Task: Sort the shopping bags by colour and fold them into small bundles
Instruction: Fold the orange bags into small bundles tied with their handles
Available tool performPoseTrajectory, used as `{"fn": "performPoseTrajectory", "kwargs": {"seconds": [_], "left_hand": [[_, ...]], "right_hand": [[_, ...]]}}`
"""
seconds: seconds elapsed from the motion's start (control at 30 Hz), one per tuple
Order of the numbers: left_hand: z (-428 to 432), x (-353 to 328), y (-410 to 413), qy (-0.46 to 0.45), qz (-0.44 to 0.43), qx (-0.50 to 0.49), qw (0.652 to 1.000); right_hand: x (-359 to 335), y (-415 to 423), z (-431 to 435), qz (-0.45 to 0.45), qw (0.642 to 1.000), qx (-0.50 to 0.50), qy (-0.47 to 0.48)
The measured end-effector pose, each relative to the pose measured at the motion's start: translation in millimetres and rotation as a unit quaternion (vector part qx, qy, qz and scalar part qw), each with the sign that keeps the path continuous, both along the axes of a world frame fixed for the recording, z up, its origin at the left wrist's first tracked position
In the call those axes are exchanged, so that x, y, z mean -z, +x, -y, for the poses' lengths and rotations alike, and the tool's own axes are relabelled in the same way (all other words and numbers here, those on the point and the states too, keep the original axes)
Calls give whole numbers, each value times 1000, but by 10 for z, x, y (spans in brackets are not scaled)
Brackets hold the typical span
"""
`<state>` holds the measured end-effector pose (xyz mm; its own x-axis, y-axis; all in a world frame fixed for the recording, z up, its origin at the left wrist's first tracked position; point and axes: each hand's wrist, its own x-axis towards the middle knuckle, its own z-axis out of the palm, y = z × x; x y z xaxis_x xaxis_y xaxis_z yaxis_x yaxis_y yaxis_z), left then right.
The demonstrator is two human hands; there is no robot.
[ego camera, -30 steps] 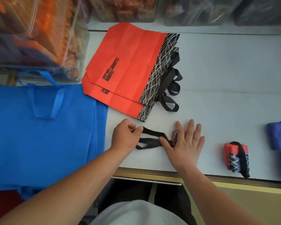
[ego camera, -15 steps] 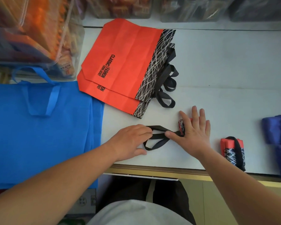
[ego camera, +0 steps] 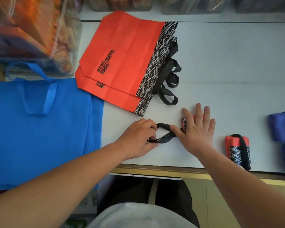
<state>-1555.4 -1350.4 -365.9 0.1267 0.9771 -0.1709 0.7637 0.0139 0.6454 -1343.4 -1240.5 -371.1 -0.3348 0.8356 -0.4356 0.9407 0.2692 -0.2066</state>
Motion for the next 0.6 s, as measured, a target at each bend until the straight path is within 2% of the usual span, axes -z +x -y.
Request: {"fn": "performPoseTrajectory", "kwargs": {"seconds": [0.13, 0.27, 0.37, 0.47, 0.6], "left_hand": [[-34, -282, -29, -36, 168, -73, 982], [-135, -474, 0, -106, 229, -132, 959], [-239, -474, 100, -120, 296, -223, 921], [-308, -347, 196, -120, 253, -311, 908], [-320, -222, 326, -174, 217, -397, 875]], "right_hand": [[17, 0, -4, -3, 1000, -1, -2], [9, 4, -33, -17, 999, 4, -28], [-7, 23, -64, -28, 998, 5, -50], [-54, 26, -74, -49, 996, 16, -75], [-96, 3, -67, -27, 997, 6, -76]]}}
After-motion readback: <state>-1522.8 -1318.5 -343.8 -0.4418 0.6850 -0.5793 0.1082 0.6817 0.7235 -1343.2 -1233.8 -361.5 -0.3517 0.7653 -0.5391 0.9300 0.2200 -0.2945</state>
